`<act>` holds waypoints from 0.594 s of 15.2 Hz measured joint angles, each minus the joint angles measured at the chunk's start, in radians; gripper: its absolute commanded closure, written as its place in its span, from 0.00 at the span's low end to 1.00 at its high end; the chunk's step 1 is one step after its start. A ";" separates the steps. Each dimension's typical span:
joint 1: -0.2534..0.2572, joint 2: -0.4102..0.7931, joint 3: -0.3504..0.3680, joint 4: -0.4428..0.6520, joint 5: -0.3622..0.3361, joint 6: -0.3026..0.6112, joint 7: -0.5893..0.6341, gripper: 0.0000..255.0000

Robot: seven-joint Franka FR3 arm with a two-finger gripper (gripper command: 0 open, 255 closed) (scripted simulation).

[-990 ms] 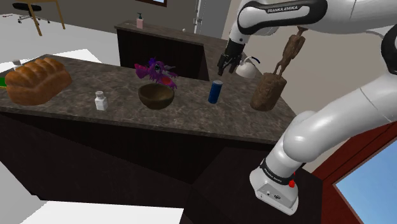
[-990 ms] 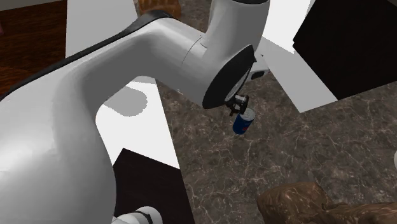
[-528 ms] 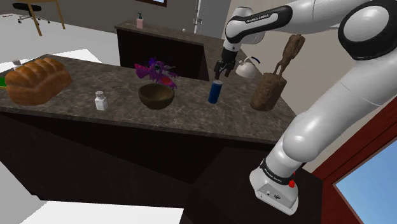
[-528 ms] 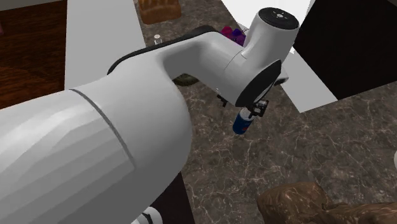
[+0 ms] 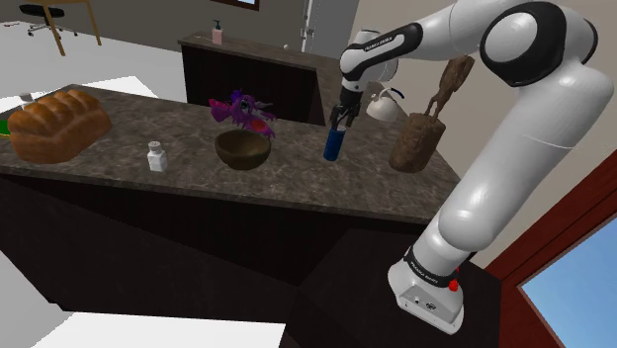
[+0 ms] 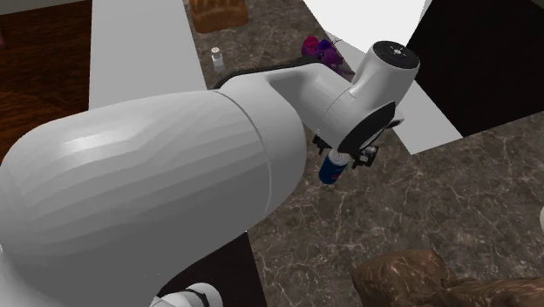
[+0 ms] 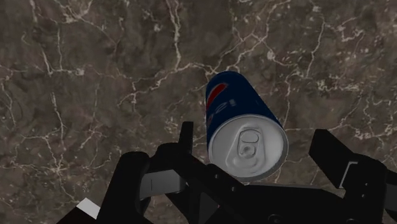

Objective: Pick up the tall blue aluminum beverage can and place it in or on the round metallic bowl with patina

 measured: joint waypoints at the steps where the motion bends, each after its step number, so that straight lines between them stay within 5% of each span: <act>1: -0.001 0.006 0.000 -0.009 0.003 0.014 -0.003 0.00; 9: -0.002 0.032 -0.001 -0.030 0.015 0.060 -0.013 0.00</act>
